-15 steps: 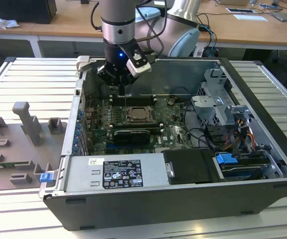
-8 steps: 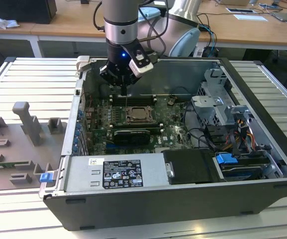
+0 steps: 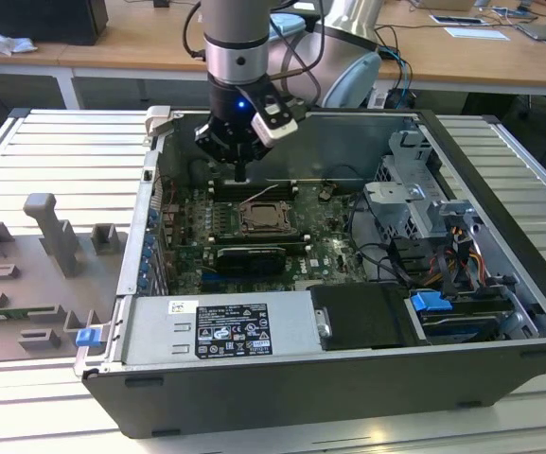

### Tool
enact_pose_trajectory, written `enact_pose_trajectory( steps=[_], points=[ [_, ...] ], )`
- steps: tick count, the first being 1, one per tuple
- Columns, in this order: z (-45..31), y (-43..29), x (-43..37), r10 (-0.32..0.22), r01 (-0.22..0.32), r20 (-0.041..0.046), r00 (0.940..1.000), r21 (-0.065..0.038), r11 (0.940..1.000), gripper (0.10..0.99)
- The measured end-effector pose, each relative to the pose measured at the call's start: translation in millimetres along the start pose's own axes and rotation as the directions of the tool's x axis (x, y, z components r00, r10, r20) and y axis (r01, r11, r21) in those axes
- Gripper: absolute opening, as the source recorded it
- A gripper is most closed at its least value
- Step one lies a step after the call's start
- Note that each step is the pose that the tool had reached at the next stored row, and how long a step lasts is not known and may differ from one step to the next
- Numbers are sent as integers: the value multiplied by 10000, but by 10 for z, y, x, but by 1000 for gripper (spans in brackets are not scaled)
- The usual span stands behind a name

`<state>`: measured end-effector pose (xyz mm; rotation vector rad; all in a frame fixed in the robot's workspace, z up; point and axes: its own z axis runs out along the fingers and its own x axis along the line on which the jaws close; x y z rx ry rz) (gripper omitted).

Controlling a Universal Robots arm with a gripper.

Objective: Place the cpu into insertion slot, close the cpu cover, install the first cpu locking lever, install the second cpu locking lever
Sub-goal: 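Install the first cpu locking lever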

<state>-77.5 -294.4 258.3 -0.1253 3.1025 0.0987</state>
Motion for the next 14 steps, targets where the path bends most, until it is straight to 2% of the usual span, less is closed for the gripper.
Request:
enact_pose_trajectory(
  steps=[4,5,6,7,9,10,14],
  points=[
    [10,-7,-73,0,0,0,10000,-1,10000,106],
    [14,-9,-87,1,-1,4,10000,-38,10000,106],
    [15,-9,-88,4,-4,9,10000,-119,9999,106],
    [18,-8,-91,9,-8,22,10000,-265,9996,106],
    [23,-10,-98,17,-15,40,10000,-481,9988,106],
    [33,-11,-103,20,-18,43,10000,-522,9986,106],
    [37,-12,-103,20,-18,43,10000,-522,9986,106]
  ],
)
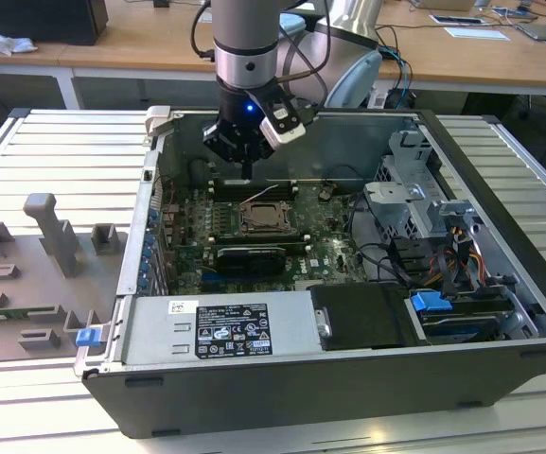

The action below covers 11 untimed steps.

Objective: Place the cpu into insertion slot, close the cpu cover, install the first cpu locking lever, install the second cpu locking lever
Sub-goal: 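Install the first cpu locking lever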

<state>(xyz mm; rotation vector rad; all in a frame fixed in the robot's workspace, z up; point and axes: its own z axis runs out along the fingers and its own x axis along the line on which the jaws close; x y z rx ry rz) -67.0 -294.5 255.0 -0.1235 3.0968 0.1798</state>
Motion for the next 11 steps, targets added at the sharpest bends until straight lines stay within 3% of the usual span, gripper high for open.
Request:
enact_pose_trajectory(
  steps=[11],
  points=[
    [14,-1,0,0,0,2,10000,-1,10000,106]
  ],
)
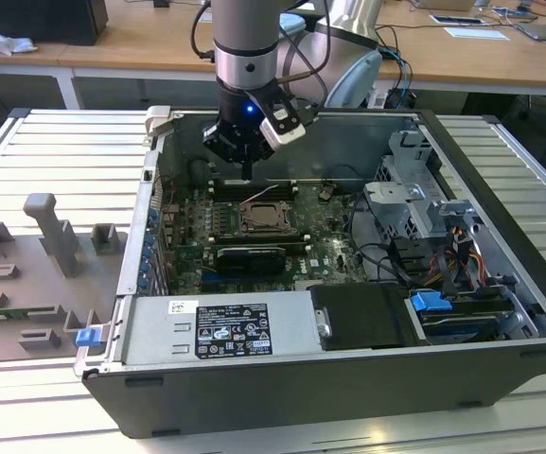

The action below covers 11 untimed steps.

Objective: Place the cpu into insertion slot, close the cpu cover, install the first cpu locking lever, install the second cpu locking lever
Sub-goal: 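Install the first cpu locking lever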

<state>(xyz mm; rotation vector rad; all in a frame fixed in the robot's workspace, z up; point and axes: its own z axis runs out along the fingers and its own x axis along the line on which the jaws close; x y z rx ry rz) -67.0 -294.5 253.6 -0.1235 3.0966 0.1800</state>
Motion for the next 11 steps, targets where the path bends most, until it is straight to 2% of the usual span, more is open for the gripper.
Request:
enact_pose_trajectory(
  steps=[2,3,4,5,11],
  points=[
    [4,-1,0,0,0,1,10000,-42,10000,106],
    [9,-3,0,6,-6,13,10000,-181,9998,106],
    [11,-7,0,9,-8,19,10000,-251,9997,106],
    [14,-11,0,10,-9,21,10000,-279,9996,106],
    [33,-50,4,14,-13,22,10000,-283,9996,106]
  ],
)
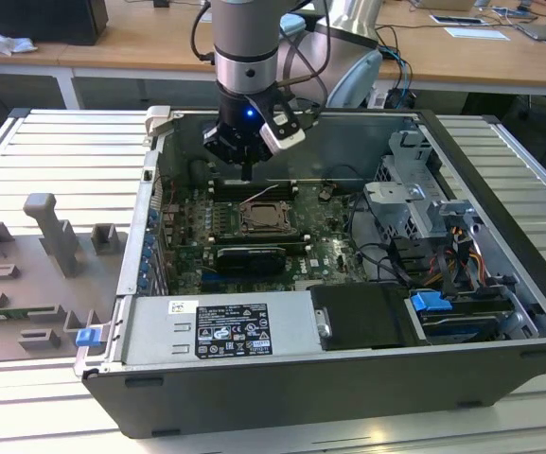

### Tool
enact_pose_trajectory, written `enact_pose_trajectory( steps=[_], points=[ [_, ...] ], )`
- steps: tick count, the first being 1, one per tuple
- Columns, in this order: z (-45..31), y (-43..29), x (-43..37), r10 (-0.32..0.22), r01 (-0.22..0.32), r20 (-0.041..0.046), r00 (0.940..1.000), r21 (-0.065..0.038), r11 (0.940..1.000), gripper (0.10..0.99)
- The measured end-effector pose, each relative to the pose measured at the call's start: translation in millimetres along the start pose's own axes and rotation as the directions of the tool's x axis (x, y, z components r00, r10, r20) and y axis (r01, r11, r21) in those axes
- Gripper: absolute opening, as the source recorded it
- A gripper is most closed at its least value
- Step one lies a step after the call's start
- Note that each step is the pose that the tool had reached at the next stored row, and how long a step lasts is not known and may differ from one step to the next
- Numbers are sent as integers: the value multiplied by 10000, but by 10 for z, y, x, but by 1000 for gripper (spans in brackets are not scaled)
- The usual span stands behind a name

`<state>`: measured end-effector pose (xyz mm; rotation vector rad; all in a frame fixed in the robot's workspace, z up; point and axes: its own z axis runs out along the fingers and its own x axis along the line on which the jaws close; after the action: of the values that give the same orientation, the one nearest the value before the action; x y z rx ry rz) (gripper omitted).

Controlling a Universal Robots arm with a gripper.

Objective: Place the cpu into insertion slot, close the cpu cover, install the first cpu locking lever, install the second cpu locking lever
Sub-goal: 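Install the first cpu locking lever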

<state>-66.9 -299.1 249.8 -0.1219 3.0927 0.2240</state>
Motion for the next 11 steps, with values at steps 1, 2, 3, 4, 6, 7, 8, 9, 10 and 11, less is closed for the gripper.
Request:
enact_pose_trajectory(
  steps=[1,2,3,4,6,7,8,9,10,11],
  points=[
    [5,-6,0,0,0,1,10000,-1,10000,106],
    [9,-11,2,1,-1,-1,10000,1,10000,106],
    [18,-16,2,1,-1,0,10000,1,10000,106],
    [28,-21,3,1,-1,0,10000,1,10000,106],
    [42,-31,4,1,-1,-2,10000,2,10000,106],
    [48,-35,4,1,-1,2,10000,-16,10000,106],
    [52,-38,4,3,-3,3,10000,-41,10000,106],
    [56,-41,4,4,-4,6,10000,-68,10000,106],
    [59,-43,4,4,-4,7,10000,-83,10000,106],
    [63,-45,4,5,-5,9,10000,-104,9999,106]
  ],
)
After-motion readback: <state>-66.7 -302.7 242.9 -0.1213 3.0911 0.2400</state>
